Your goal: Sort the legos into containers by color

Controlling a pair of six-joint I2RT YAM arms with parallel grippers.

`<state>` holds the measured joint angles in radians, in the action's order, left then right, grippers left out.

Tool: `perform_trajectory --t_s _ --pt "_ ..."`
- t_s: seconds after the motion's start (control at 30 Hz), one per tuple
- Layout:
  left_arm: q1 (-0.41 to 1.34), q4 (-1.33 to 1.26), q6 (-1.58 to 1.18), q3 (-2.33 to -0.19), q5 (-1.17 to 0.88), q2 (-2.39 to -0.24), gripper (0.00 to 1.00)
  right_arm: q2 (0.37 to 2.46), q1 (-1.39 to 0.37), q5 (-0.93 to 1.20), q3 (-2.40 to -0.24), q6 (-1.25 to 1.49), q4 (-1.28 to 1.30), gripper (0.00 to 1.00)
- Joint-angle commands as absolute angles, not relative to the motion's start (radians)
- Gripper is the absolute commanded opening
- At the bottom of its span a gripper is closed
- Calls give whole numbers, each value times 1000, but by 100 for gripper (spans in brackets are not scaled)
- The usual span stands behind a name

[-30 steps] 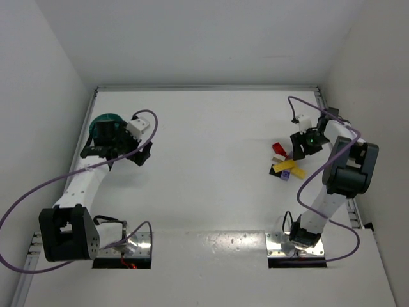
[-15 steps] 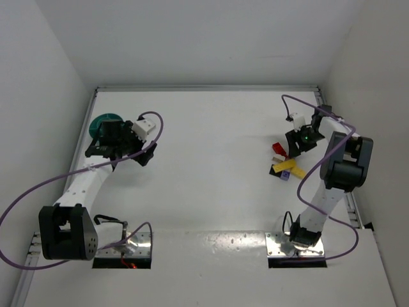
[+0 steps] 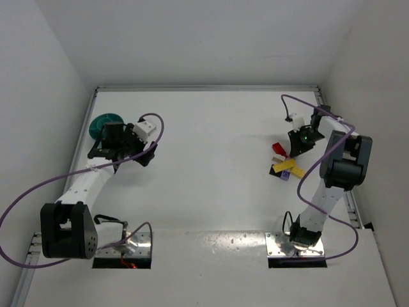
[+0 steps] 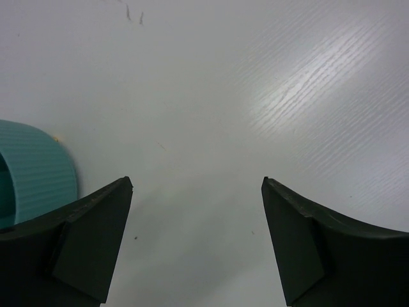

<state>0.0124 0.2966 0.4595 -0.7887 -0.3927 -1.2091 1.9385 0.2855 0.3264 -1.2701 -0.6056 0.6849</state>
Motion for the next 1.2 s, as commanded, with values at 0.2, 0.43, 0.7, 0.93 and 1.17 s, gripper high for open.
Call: perform_trajectory --t_s 0.2,0.43,0.7,0.93,1.17 --pt "21 169 295 -738 -837 -1160 88 1928 230 832 -1498 -413 887 14" --pt "90 -44 63 -788 -933 -1216 88 2016 91 1137 -1569 -174 876 11" --pt "316 -45 75 -968 -752 -1345 80 2046 -136 1221 -1549 279 507 11" --pt "416 -11 123 -1019 -742 -1370 81 2037 -251 1250 -1505 685 94 11" --pt "478 -2 152 -986 -632 -1361 85 2037 -308 1250 -1505 779 12 11"
